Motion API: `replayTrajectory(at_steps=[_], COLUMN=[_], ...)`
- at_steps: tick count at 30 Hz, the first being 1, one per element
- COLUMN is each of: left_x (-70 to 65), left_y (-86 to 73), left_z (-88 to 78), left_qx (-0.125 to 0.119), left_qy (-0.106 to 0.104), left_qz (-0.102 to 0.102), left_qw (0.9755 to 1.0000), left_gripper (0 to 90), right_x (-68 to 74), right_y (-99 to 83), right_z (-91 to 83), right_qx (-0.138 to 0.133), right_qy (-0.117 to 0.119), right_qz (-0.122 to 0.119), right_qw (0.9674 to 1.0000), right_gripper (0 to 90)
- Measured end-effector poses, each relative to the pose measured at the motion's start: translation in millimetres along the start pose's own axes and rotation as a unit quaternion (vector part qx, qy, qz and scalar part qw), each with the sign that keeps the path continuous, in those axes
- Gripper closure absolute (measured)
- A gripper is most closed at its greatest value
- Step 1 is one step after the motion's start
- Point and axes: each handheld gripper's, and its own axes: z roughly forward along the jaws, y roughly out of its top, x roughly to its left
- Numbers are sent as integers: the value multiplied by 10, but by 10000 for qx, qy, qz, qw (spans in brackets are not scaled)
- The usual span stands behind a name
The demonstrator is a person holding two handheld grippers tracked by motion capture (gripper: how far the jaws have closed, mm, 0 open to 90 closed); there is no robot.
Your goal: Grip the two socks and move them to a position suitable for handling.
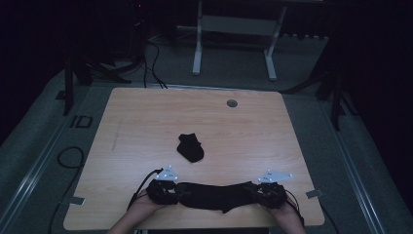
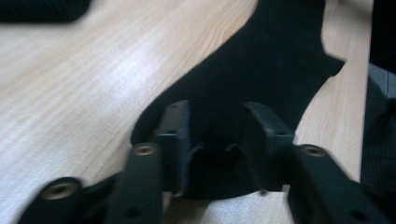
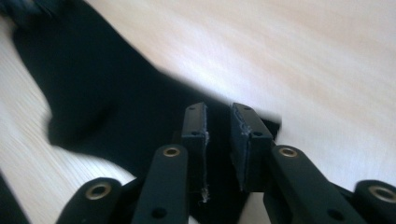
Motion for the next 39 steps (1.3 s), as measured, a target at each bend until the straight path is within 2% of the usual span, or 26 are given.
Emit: replayTrajectory(at_steps=[3, 6, 9, 12, 15, 17, 18, 20, 24, 27, 29, 33, 35, 37, 39], left_x=[3, 23, 86, 154, 207, 230, 240, 250, 264, 276, 286, 290, 290, 294, 296], left_y=[8, -23, -104, -168, -190, -204, -213, -225, -238, -248, -257, -258, -258, -261, -260], left_z=[-137, -257, -327, -370, -399, -396, -392, -378, -377, -378, -381, -381, -379, -375, -372], left_qx=[-264, -417, -580, -709, -846, -882, -903, -877, -853, -858, -852, -845, -842, -840, -826], left_qy=[71, 260, 444, 642, 760, 822, 833, 849, 877, 864, 854, 860, 872, 870, 883], left_qz=[-24, -14, -168, -331, -451, -543, -566, -600, -611, -662, -675, -680, -686, -702, -701], left_qw=[9996, 9988, 9972, 9949, 9925, 9912, 9908, 9907, 9906, 9903, 9904, 9904, 9903, 9902, 9902], left_gripper=[457, 411, 397, 381, 349, 345, 345, 345, 345, 345, 345, 346, 346, 345, 345], right_x=[38, 77, 136, 216, 270, 269, 261, 240, 219, 217, 237, 289, 289, 289, 302], right_y=[265, 555, 845, 1115, 1356, 1498, 1561, 1667, 1775, 1793, 1792, 1744, 1723, 1711, 1708], right_z=[-14, 29, 149, 360, 650, 864, 978, 1205, 1596, 1814, 1915, 2063, 2063, 2050, 2039], right_qx=[-250, -483, -606, -645, -545, -432, -358, -189, 123, 318, 466, 836, 793, 756, 775], right_qy=[68, 167, 357, 490, 498, 529, 467, 442, 295, 165, 94, -43, 67, 27, 16], right_qz=[-171, -344, -519, -696, -771, -631, -599, -510, -461, -441, -525, -792, -771, -777, -845], right_qw=[9995, 9981, 9962, 9943, 9943, 9957, 9965, 9975, 9984, 9984, 9975, 9933, 9938, 9941, 9934], right_gripper=[700, 631, 569, 514, 458, 438, 418, 405, 348, 329, 334, 426, 563, 689, 757])
